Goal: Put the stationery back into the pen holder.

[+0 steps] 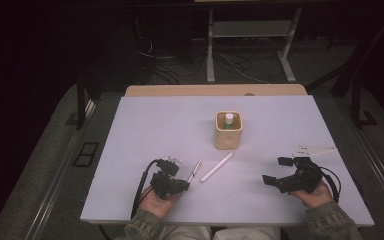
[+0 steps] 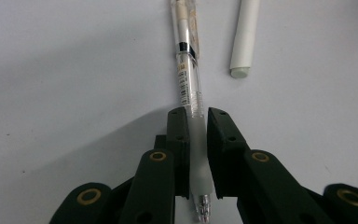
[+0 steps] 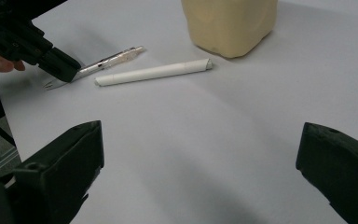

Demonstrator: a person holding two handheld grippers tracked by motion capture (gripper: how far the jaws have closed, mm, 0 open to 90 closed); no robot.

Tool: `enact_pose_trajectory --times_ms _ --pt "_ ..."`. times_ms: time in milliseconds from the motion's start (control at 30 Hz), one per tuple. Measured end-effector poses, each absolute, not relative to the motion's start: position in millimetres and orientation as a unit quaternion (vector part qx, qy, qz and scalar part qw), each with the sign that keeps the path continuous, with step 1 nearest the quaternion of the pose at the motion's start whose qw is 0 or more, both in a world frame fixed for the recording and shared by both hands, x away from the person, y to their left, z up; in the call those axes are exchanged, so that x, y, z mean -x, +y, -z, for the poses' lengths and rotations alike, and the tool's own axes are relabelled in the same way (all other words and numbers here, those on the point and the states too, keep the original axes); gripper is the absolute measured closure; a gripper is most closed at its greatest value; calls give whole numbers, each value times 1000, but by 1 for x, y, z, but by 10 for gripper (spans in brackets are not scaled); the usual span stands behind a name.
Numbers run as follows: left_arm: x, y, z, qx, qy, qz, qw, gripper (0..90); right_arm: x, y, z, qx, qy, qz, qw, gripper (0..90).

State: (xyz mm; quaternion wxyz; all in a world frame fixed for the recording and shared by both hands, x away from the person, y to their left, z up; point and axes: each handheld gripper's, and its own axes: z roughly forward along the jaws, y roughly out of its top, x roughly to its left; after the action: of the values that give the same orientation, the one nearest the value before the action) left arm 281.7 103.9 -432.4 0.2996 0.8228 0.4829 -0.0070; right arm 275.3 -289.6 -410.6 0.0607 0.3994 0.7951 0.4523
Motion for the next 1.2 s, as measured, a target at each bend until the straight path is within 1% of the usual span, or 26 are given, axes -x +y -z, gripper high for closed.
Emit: enact_pose_trajectory --times_ms 200,567,933,1200 --pt "-284 107 433 -821 482 20 306 793 -275 -290 411 -399 795 -452 60 5" --pt "-288 112 431 -833 459 17 307 797 -275 -290 411 -399 796 -451 58 5" --pt "-295 118 407 -850 414 3 326 796 -276 -289 411 -399 796 -451 56 5" --pt "-303 116 390 -855 394 -4 338 795 -276 -290 411 -399 796 -451 55 5"
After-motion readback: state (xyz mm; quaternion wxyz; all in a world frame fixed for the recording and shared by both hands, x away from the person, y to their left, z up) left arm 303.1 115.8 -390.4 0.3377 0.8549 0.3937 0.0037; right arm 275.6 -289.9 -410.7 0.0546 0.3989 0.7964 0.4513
